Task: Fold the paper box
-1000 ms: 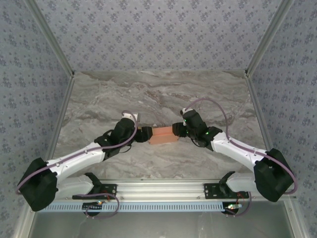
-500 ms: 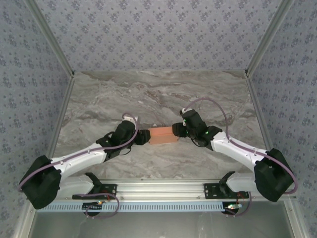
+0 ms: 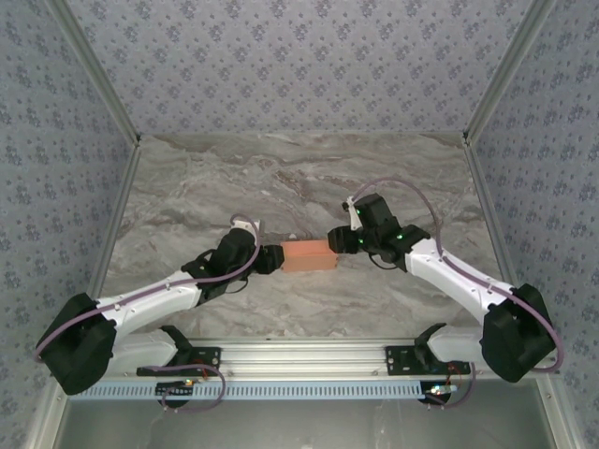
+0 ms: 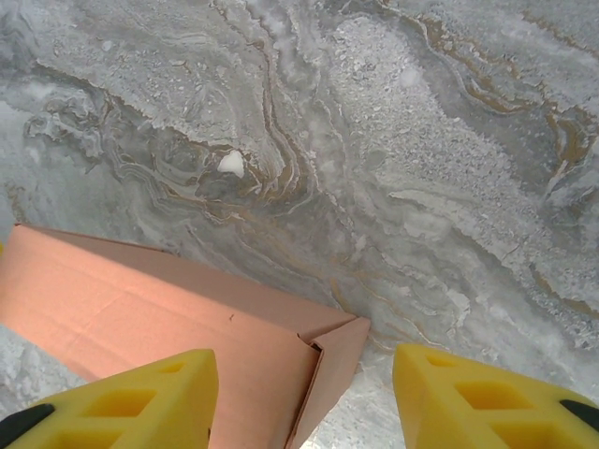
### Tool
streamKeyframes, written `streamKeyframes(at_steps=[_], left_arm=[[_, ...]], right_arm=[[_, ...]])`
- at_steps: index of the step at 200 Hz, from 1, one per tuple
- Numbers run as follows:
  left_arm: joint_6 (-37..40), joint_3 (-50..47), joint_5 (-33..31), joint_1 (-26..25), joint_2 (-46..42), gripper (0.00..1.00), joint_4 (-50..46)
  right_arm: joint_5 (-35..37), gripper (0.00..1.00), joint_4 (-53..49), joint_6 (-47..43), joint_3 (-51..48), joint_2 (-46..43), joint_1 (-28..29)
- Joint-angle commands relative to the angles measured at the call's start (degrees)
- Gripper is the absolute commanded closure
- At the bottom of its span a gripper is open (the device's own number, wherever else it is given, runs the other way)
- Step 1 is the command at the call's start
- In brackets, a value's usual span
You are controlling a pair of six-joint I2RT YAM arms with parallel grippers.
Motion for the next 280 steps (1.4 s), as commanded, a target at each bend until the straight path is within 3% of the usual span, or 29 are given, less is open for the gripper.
streamKeyframes(at_steps=[1, 92, 208, 240, 280], left_arm=[[0.4, -0.5, 0.6, 0.2, 1.1, 0.50, -3.2], [-0.2, -2.6, 1.6, 0.2, 1.5, 0.49, -3.9], [-1.8, -2.7, 4.6, 0.2, 1.8, 0.57, -1.6], [-1.6, -1.6, 4.6, 0.2, 1.8, 0.57, -0.8], [1.7, 6.0, 1.6, 0.2, 1.9, 0.46, -4.4]], right_arm=[[-4.7, 0.47, -0.7, -0.3, -2.1, -0.4, -1.5], [-6.4, 0.63, 3.3, 0.4, -12.0, 2.0, -3.7], [-8.9, 0.70, 4.4, 0.6, -9.9, 2.7, -3.1], [-10.6, 0.71, 4.1, 0.6, -6.3, 3.7, -3.1], [-8.8, 0.62, -0.3, -1.8, 2.6, 3.1, -2.7]])
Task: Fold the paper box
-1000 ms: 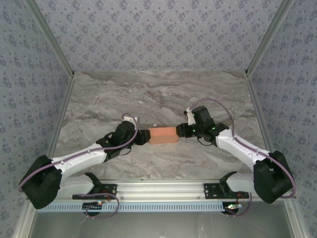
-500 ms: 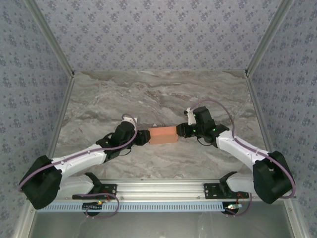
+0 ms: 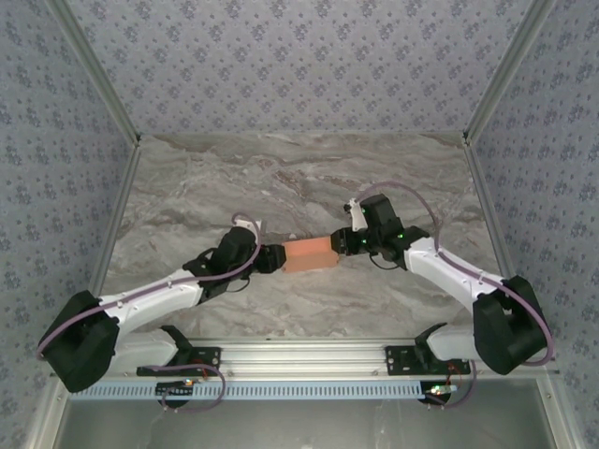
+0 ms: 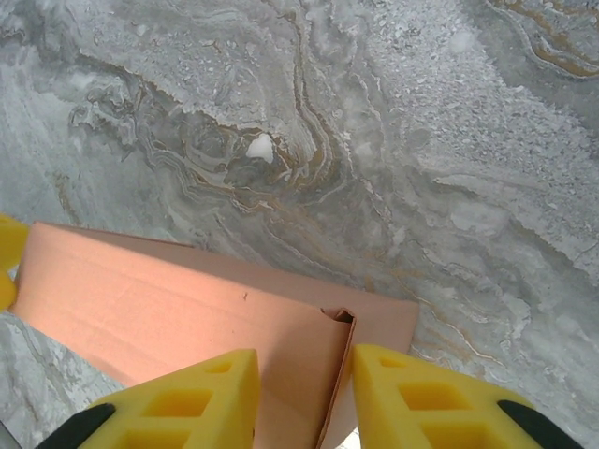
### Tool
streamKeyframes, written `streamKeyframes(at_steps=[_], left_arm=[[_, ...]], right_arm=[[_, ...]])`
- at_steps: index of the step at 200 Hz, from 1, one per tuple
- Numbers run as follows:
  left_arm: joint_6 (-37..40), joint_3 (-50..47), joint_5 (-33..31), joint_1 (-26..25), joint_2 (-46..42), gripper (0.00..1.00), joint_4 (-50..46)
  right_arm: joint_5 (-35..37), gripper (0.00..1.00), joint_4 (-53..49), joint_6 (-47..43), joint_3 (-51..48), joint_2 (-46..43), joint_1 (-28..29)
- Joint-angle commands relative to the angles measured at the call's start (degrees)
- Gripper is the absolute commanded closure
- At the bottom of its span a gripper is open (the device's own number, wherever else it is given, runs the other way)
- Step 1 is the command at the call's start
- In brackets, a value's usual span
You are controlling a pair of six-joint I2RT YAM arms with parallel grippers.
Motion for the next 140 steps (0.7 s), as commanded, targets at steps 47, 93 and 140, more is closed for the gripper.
streamKeyframes(at_steps=[47, 93, 140], left_arm=[[2.9, 7.9, -2.6, -0.1, -0.3, 0.34, -4.8], [-1.3, 4.3, -2.0, 0.0, -0.4, 0.30, -4.1], [-5.3, 2.6, 2.6, 0.0, 1.5, 0.32, -1.1]], right_arm=[[3.5, 0.49, -6.8, -2.2, 6.2, -3.0, 0.2], [-0.4, 0.44, -6.9, -2.2, 4.8, -0.8, -2.0], [-5.2, 0.44, -4.0, -0.3, 4.1, 3.7, -1.3]])
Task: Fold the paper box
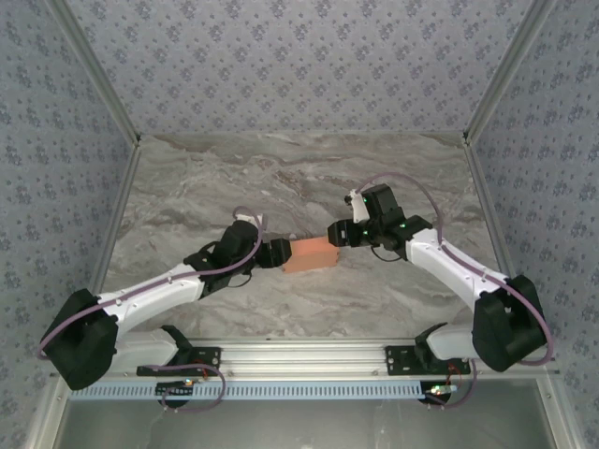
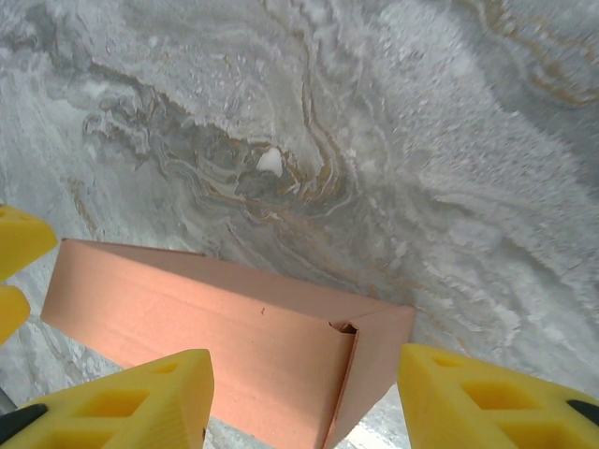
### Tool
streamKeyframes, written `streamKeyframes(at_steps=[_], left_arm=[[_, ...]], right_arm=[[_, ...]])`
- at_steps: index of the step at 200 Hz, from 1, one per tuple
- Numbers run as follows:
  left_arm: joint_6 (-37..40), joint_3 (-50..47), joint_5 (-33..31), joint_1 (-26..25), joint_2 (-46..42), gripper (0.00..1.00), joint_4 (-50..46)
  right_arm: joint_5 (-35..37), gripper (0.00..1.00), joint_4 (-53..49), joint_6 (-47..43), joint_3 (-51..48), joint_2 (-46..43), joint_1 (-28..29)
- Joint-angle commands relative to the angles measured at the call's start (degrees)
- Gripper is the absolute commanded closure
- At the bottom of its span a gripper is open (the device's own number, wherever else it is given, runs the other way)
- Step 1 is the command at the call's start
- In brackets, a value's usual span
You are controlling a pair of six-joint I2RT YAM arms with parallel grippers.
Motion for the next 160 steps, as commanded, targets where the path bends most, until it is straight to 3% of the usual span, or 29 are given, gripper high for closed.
streamKeyframes(at_steps=[1, 74, 160], left_arm=[[-2.9, -0.4, 2.7, 0.0, 1.0, 0.32, 2.2], [-4.0, 0.4, 6.3, 0.0, 5.7, 0.41, 6.5], [1.7, 8.1, 3.2, 3.0, 10.8, 0.44, 8.3]], right_arm=[[-3.1, 0.44, 1.0, 1.1, -0.9, 1.8, 0.4], [-3.2, 0.49, 3.6, 2.8, -2.5, 2.0, 2.1], [0.4, 0.60, 11.0, 2.5, 1.8, 3.8, 2.0]])
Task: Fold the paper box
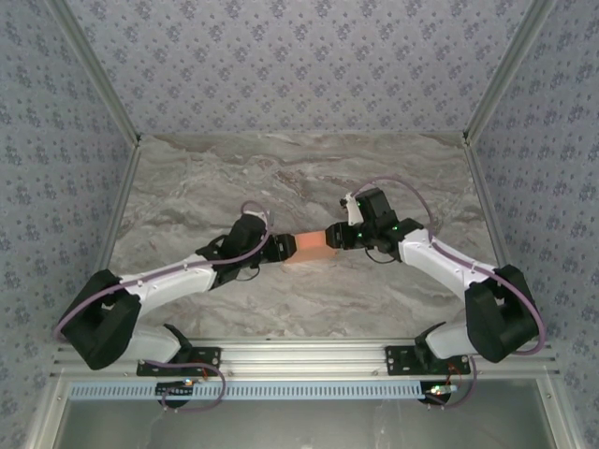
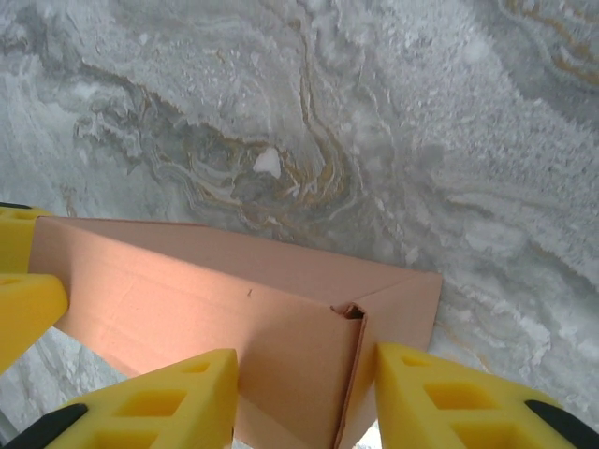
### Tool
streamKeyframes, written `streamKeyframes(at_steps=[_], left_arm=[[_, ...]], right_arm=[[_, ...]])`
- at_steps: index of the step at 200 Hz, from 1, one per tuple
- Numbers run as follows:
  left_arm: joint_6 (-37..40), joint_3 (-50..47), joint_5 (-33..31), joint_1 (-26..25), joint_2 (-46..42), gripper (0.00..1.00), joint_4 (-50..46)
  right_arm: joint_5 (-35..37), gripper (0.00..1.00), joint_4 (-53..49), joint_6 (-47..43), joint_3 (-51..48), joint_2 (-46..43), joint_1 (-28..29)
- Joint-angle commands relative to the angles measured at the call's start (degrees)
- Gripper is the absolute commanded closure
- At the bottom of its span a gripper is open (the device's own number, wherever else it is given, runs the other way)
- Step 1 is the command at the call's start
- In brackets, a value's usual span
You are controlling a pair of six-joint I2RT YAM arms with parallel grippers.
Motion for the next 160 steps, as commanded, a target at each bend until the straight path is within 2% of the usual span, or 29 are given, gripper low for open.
streamKeyframes(at_steps=[1, 45, 78, 160], left_arm=[[3.3, 4.7, 0.0, 1.4, 2.2, 0.44, 2.7], [8.7, 13.2, 0.3, 5.7, 10.7, 0.45, 2.2], [10.8, 17.2, 0.3, 6.7, 15.5, 0.45, 1.1], [10.3, 11.3, 0.3, 6.7, 15.0, 0.43, 3.6]], right_arm=[[-0.7, 0.60, 5.3, -0.2, 3.5, 1.6, 0.5], [2.8, 0.62, 8.7, -2.6, 9.5, 9.3, 0.2], [4.6, 0.62, 10.3, -3.9, 12.3, 15.1, -0.2], [5.4, 0.59, 14.5, -2.8, 6.4, 15.4, 0.5]])
